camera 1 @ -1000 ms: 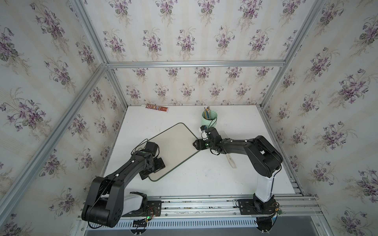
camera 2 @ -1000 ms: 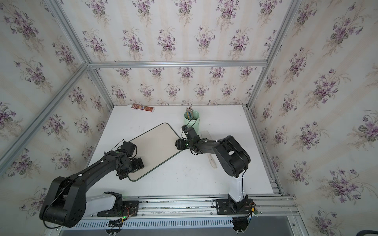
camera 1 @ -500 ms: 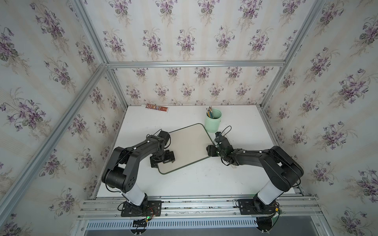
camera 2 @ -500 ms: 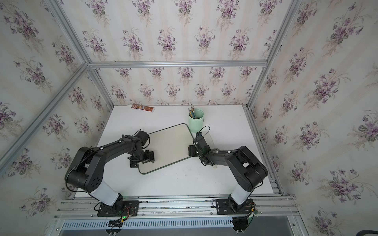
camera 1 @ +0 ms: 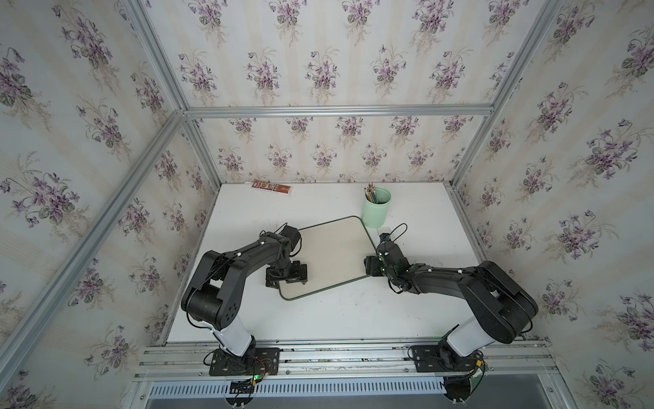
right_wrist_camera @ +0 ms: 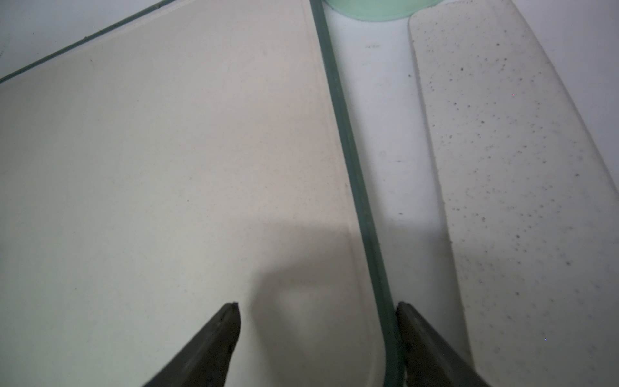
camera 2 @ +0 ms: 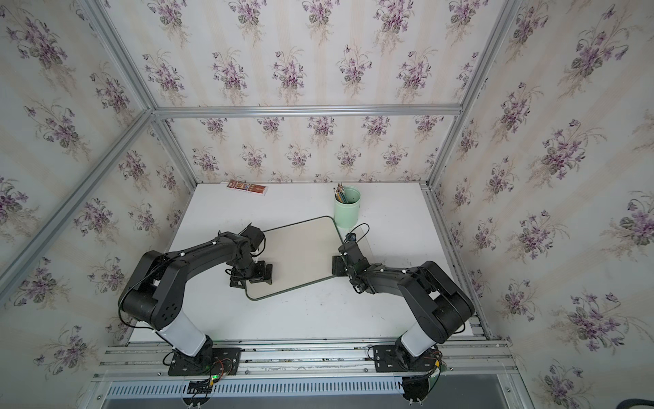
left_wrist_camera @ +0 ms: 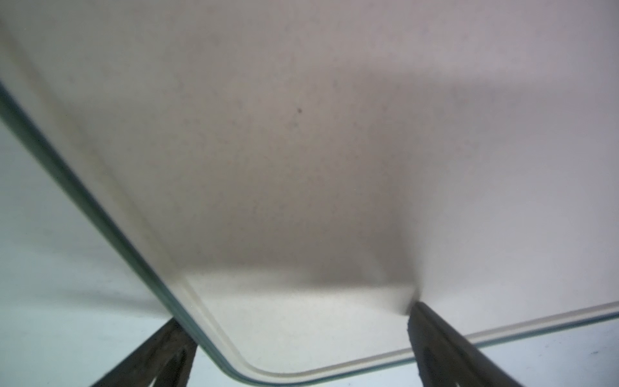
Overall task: Align the knife with the edge of the cutting board
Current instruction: Adjust the work surface at the center of the board.
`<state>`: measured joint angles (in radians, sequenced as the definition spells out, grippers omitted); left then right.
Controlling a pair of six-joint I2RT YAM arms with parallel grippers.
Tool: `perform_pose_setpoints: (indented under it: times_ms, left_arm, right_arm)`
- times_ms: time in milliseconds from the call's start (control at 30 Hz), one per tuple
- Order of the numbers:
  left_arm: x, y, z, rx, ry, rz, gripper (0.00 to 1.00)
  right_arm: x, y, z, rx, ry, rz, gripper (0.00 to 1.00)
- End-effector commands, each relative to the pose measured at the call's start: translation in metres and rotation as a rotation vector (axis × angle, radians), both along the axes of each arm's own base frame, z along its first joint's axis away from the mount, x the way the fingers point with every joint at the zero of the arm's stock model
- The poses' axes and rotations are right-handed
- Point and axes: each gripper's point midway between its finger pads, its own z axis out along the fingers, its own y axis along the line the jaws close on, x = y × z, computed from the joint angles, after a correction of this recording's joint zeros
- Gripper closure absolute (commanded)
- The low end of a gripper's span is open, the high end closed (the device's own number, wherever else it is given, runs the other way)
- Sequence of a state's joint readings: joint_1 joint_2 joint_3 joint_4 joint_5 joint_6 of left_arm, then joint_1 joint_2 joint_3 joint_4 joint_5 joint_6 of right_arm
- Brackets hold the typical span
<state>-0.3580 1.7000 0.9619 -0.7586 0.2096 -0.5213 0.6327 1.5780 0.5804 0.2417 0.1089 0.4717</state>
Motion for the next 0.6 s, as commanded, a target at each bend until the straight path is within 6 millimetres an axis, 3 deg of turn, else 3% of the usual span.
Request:
perform_pose_setpoints:
  times_ms: [0, 400, 567]
  left_arm:
    - [0.098, -0.069, 0.032, -0.364, -0.427, -0.138, 0.01]
    - [0.135, -0.075, 0.041, -0.393, -0.486, -0.199, 0.01]
    - [0.14, -0.071, 0.037, -0.412, -0.477, -0.19, 0.01]
  right_arm:
    - [-0.047, 0.043, -0.006, 0.205, 0.218, 0.193, 0.24]
    - [-0.065, 0.048, -0.007, 0.232, 0.256, 0.24, 0.24]
    - [-0.063, 0.038, -0.007, 0.184, 0.243, 0.215, 0.24]
